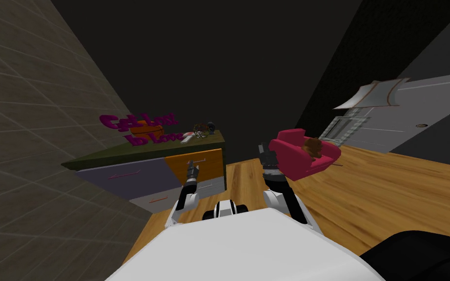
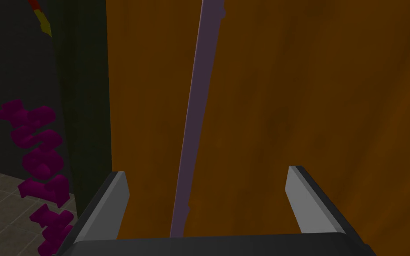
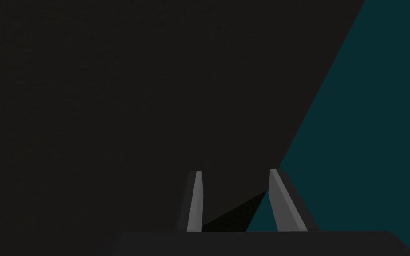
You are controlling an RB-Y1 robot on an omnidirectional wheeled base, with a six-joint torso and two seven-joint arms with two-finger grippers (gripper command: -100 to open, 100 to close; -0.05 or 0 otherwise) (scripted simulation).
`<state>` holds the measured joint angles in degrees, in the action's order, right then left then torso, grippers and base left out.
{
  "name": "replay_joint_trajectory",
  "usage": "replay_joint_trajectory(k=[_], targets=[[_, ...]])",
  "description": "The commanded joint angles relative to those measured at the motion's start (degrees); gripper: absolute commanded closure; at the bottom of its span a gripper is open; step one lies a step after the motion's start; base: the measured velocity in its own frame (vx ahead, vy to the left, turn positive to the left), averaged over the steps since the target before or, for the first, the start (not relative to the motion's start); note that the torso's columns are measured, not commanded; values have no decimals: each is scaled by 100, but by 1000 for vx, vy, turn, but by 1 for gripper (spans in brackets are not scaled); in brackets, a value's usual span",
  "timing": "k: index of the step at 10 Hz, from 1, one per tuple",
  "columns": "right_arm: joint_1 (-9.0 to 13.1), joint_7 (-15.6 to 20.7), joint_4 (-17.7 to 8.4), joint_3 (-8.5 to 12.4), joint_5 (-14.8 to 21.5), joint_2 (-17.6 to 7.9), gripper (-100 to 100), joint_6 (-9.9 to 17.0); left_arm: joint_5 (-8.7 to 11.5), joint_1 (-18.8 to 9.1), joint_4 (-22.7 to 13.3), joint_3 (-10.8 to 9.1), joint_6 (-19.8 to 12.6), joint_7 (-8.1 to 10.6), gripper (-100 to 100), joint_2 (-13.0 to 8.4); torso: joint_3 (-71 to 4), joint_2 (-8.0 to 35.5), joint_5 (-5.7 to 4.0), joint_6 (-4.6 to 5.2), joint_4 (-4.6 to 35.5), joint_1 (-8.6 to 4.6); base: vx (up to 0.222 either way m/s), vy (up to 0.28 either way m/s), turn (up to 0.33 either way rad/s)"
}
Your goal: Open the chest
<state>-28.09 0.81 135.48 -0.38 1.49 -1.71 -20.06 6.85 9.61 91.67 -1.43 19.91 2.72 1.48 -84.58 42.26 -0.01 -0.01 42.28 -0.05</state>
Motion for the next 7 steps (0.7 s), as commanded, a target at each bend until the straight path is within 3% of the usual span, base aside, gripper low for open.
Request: replay_joint_trajectory(k=[1, 2, 3, 7], targets=[[0, 0, 0, 0, 0, 0, 0, 0, 100, -270, -128, -225, -117, -163, -100, 77, -4, -6, -1, 0, -2, -1, -41, 18, -111], [0, 0, 0, 0, 0, 0, 0, 0, 78, -217, -113, -176, -76, -115, -100, 52, -5, -7, 1, 1, -2, 3, -18, 9, -25], [-1, 0, 0, 0, 0, 0, 0, 0, 30, -66, -6, -62, -54, -39, 100, 11, -5, -8, 1, -1, -2, 4, 31, -12, 167], [-2, 0, 1, 0, 0, 0, 0, -1, -111, 343, 237, 263, 71, 208, 100, -120, -13, -19, 5, 2, -8, 13, 53, -23, 119]])
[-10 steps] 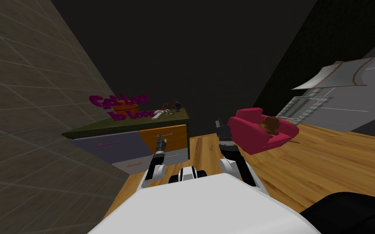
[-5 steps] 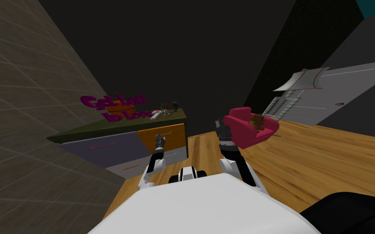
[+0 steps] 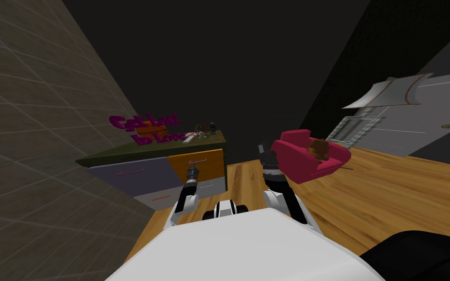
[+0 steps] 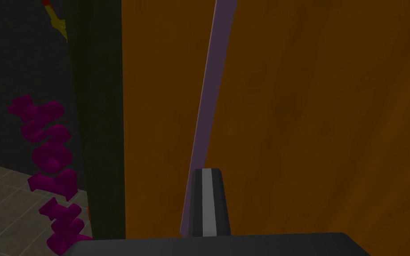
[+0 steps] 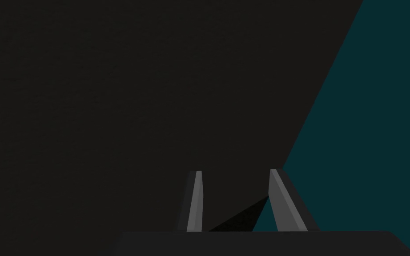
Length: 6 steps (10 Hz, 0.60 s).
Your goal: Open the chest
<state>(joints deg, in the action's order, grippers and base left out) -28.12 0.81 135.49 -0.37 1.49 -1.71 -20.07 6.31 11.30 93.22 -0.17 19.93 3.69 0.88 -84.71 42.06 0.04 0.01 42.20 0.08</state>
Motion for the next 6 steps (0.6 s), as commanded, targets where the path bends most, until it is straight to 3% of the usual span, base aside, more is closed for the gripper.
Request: replay_joint_trajectory(k=[1, 2, 3, 4, 6], targets=[[0, 0, 0, 0, 0, 0, 0, 0, -92, 276, 143, 219, 99, 173, 100, -92, 9, 14, -1, -1, 6, 0, 66, -10, 133], [0, 0, 0, 0, 0, 0, 0, 0, -162, 480, 265, 382, 162, 296, 100, -158, 16, 24, -3, -2, 9, -6, 64, -37, 171], [0, 0, 0, 0, 0, 0, 0, 0, -122, 367, 220, 287, 102, 215, 100, -123, 18, 28, -6, -2, 10, -16, 29, -22, 37], [1, 0, 0, 0, 0, 0, 0, 0, -128, 383, 239, 302, 98, 239, -100, -319, 22, 35, -5, 2, 12, -10, 6, -6, -8], [2, 0, -1, 0, 0, 0, 0, 0, -128, 385, 251, 303, 81, 238, -100, -563, 21, 32, -2, -1, 11, -2, 0, 0, 0]])
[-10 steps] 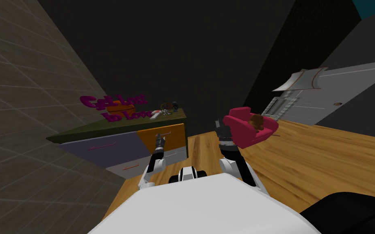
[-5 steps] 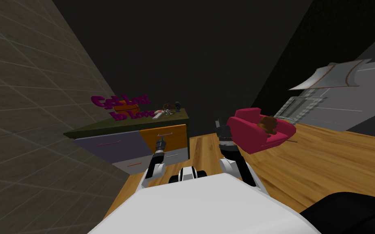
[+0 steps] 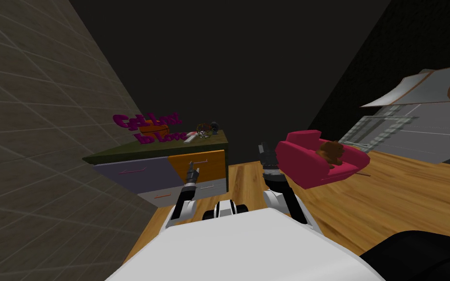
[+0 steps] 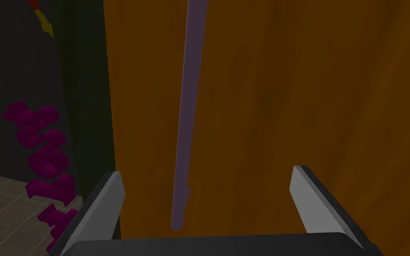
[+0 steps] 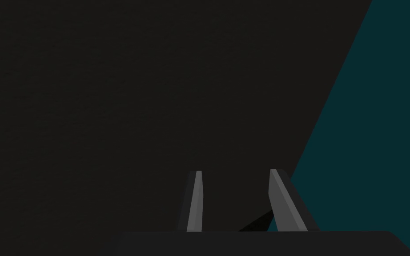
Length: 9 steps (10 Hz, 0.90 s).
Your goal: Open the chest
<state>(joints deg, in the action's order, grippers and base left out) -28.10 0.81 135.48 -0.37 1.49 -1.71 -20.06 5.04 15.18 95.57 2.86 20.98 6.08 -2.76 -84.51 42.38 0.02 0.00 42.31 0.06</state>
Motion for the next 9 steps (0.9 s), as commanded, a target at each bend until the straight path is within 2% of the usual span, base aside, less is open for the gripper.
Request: replay_joint_trajectory(k=[1, 3, 5, 6, 7, 9], targets=[[0, 0, 0, 0, 0, 0, 0, 0, 0, -2, 24, 0, -34, -1, -100, -302, -4, -6, -1, 0, -2, -3, 0, 0, 0], [0, 0, 0, 0, 0, 0, 0, 0, 1, 6, 69, 4, -83, -2, -100, -545, -8, -12, -2, 0, -4, -8, -4, -9, -1], [0, 0, 0, 0, 0, 0, 0, 0, 6, 40, 285, 21, -268, -4, -100, -495, -6, -10, -4, 0, -3, -13, -8, -35, -2], [0, 0, 0, 0, 0, 0, 0, 0, 9, 59, 403, 30, -371, -5, -100, -555, -5, -8, -5, 0, -2, -17, -10, -52, -2], [0, 0, 0, -1, 0, 1, 0, 0, 11, 71, 473, 35, -421, -5, -100, -298, -5, -8, -4, 0, -2, -13, -11, -50, 0], [0, 0, 0, 0, 0, 0, 0, 0, 12, 76, 505, 37, -441, -5, -100, -63, -6, -10, -1, 0, -3, -2, -8, -27, -1]])
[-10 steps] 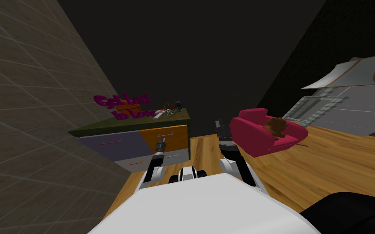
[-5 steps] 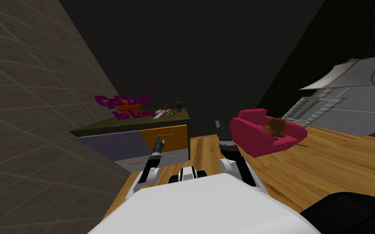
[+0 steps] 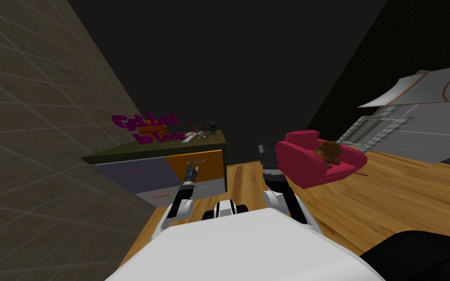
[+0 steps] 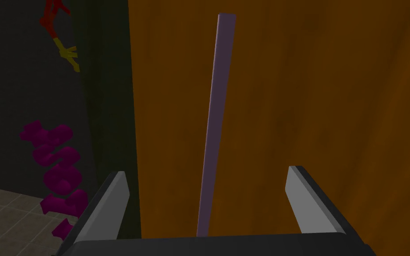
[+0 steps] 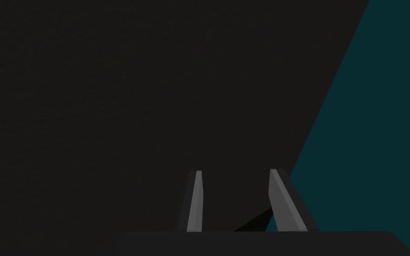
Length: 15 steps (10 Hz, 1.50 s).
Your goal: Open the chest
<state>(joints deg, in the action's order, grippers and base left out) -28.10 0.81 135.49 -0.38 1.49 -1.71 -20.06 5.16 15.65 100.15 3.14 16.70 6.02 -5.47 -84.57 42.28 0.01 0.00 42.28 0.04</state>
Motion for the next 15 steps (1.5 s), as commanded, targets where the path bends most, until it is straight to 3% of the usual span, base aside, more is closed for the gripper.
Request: replay_joint_trajectory(k=[1, 2, 3, 5, 6, 7, 12, 13, 15], targets=[[0, 0, 0, 0, 0, 0, 0, 0, 0, 30, 59, 10, -20, 1, -100, 342, 0, 0, 2, 0, 0, 6, 0, 0, 0], [0, 0, 0, 0, 0, 0, 0, 0, 0, 32, 68, 10, -25, 1, -100, 465, -1, -1, 2, 0, 0, 6, 0, 0, 0], [0, 0, 0, 0, 0, 0, 0, 0, -2, 25, 42, 11, -6, -1, -100, 389, -1, -1, 1, 0, 0, 1, 0, 0, 0], [-1, 0, 0, 1, 0, -1, 0, 0, 7, 48, 321, -10, -264, -6, -100, 399, -9, -16, -1, 0, -3, -3, 97, 2, -7], [-2, 0, 0, 1, 0, -1, 0, 0, 2, 53, 255, 0, -183, -6, -100, 404, -20, -32, -2, 0, -9, -7, 68, -3, 0], [-1, 0, 0, 1, 0, 0, 0, 0, 0, 30, 100, 7, -60, -2, 100, 401, -4, -3, -1, 0, -3, -6, -75, -5, 10], [2, 0, -1, 0, 0, 0, 0, 1, 11, 254, 579, 84, -237, 26, 100, 349, 27, 48, -13, -3, 33, -15, -144, -14, 12], [2, 0, -1, 0, 0, 0, 0, 0, 8, 256, 474, 72, -271, 18, 100, 351, 23, 46, -20, -3, 41, -20, -90, -11, 5], [1, 0, 0, 0, 0, 0, 0, 0, 13, 374, 596, 121, -255, 37, 100, 318, 4, 16, -14, 0, 22, -16, -156, -1, 13]])
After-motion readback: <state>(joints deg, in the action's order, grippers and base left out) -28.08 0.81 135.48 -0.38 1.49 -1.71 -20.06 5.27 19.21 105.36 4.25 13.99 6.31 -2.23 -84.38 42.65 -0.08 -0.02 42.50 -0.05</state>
